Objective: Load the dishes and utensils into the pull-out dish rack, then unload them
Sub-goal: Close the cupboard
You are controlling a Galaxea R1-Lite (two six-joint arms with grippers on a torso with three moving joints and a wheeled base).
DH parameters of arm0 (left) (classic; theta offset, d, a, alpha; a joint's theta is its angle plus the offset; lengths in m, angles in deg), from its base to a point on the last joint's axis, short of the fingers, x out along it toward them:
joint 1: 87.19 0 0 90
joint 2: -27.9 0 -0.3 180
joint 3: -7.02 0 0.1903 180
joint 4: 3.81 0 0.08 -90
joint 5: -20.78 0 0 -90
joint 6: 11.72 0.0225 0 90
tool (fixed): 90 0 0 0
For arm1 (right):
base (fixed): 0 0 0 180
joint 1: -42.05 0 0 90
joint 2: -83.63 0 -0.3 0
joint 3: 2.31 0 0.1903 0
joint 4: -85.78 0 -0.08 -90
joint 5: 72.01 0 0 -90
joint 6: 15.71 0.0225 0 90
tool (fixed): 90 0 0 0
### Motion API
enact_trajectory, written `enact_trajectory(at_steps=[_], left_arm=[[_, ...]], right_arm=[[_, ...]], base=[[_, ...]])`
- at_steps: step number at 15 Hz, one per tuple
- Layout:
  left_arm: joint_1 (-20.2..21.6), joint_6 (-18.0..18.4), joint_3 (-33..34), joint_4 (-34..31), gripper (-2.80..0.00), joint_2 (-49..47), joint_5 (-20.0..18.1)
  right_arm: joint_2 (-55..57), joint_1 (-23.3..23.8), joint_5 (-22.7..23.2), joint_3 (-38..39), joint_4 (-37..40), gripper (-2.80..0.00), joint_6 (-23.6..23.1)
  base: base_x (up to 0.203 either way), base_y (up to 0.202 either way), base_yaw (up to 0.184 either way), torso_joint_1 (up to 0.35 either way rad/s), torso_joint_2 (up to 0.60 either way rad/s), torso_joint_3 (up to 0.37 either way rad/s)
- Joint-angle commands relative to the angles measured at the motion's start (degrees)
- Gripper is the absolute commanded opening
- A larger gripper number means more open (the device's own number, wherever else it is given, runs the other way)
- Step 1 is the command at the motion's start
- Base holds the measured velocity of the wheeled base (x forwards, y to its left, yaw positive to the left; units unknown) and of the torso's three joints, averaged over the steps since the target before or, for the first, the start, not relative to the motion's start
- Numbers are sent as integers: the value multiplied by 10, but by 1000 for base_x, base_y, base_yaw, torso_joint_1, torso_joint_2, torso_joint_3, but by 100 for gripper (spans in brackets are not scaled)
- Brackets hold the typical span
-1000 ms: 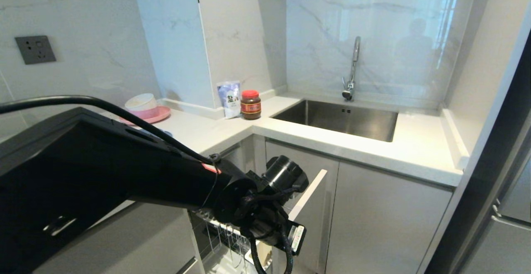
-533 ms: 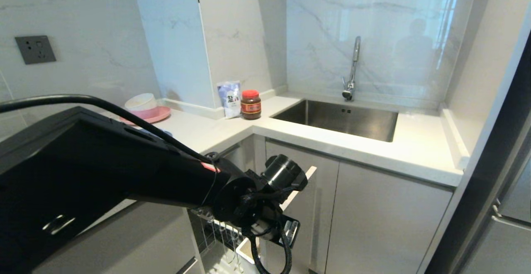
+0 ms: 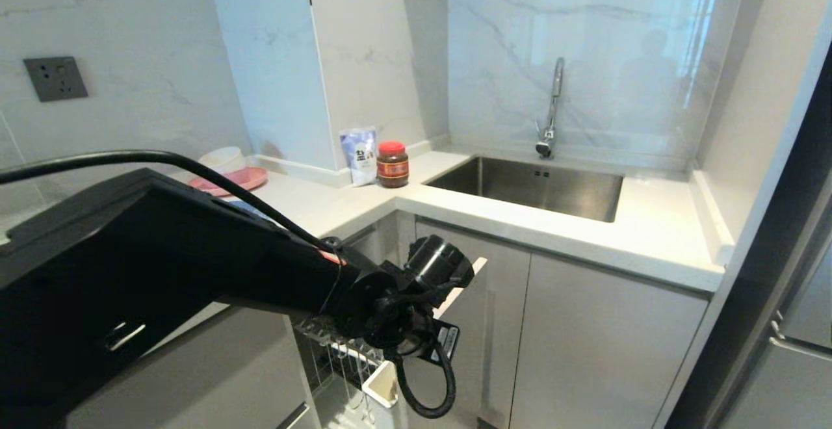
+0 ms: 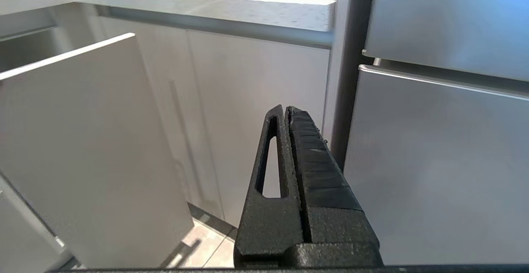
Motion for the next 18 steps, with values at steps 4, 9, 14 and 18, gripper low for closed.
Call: enact_trajectory(at_steps=[4, 9, 14, 18], left_arm=[[23, 11, -5, 16, -280, -28, 48], [70, 15, -30, 17, -280, -46, 95], [113, 27, -60, 22, -280, -83, 201], [141, 28, -84, 30, -280, -110, 242]], right_arm=[[-2, 0, 0, 1, 0, -280, 0], [-2, -1, 0, 1, 0, -280, 0], [-2, -1, 0, 1, 0, -280, 0], [-2, 0, 0, 1, 0, -280, 0]], base=[[0, 0, 0, 0, 0, 0], [0, 0, 0, 0, 0, 0], [0, 0, 0, 0, 0, 0], [0, 0, 0, 0, 0, 0]])
